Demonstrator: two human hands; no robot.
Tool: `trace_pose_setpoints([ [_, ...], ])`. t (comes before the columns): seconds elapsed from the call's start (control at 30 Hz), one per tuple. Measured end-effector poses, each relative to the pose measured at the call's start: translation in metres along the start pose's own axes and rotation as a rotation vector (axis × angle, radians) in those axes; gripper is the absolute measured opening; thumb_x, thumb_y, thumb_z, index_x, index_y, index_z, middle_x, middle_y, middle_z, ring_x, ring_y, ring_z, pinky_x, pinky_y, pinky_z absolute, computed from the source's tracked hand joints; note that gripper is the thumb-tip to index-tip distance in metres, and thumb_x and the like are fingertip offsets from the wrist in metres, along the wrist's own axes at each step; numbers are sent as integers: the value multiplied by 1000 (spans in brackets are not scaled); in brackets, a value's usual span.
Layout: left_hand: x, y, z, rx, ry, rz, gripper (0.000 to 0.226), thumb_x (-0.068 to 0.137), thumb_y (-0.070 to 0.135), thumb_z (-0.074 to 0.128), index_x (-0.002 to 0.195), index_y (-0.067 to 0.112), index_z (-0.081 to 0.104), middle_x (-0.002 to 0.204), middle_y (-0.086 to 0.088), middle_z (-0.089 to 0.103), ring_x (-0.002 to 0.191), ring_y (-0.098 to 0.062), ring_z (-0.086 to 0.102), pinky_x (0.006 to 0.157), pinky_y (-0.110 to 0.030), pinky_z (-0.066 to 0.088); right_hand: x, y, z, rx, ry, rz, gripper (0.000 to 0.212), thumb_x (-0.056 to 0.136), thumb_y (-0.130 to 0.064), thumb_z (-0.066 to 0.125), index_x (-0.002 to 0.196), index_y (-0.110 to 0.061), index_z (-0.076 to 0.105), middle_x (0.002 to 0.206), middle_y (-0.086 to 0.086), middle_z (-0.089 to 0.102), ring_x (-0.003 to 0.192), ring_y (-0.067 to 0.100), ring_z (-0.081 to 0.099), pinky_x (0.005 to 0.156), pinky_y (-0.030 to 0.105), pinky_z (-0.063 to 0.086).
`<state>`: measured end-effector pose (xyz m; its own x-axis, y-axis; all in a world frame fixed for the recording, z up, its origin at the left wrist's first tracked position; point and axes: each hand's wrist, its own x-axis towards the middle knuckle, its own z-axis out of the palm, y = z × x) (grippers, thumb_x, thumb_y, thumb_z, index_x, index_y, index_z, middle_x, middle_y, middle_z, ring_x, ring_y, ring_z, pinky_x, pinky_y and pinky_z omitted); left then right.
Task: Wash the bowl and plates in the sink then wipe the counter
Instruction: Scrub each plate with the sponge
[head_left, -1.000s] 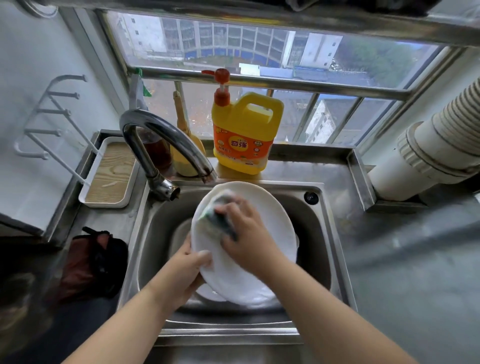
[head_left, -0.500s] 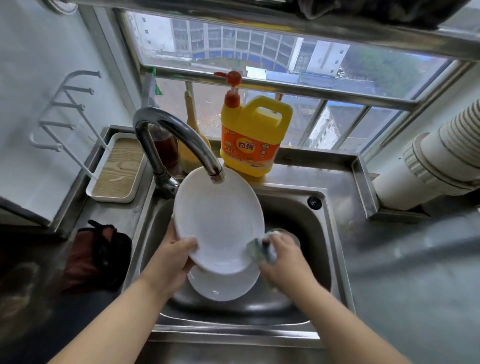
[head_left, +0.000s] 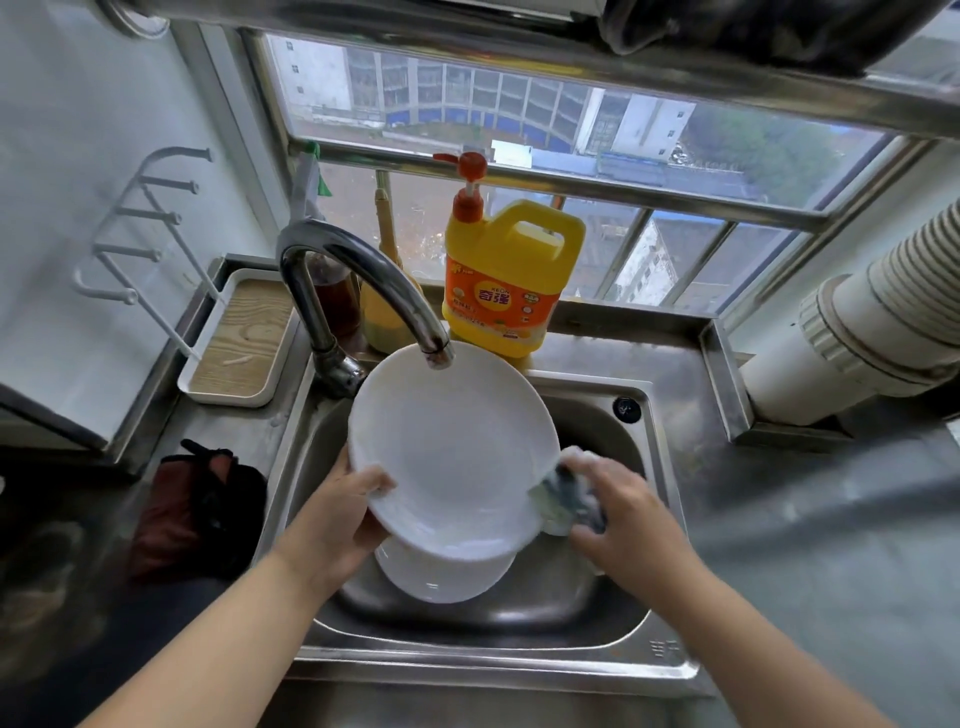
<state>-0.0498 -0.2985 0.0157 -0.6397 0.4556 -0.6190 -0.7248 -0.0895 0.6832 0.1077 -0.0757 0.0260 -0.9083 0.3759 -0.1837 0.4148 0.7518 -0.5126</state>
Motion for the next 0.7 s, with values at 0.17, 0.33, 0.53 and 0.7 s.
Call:
trace_pose_setpoints([
  [0.17,-1,15,-15,95,45,-72,38,89,3,43,124,10,55,98,-15,70,78,-26,69,53,-29,55,3,-3,-31,-237,-243,-51,102,81,-29,65,139,-58,-14,102,-15,41,75,2,41,69,17,36],
  [0.33,-2,26,-25,191,85,-60,34,91,7,44,122,13,56,98,-14,71,79,-26,68,55,-29,54,-6,-19,-32,-264,-392,-68,109,80,-24,62,126,-68,-28,98,-13,46,61,2,43,55,17,38],
  [0.53,-3,28,-26,252,53,-111,28,93,5,43,117,9,57,97,-18,70,81,-30,66,65,-35,53,-14,-38,-13,-131,-432,-122,106,79,-23,65,135,-64,-16,136,-14,46,88,2,48,83,19,45],
  [0.7,-2,23,-25,308,54,-109,24,94,1,45,113,10,56,96,-17,71,85,-32,67,73,-40,54,-16,-39,-2,-4,-217,-42,88,74,-31,70,147,-37,22,126,-3,55,110,10,52,96,14,38],
])
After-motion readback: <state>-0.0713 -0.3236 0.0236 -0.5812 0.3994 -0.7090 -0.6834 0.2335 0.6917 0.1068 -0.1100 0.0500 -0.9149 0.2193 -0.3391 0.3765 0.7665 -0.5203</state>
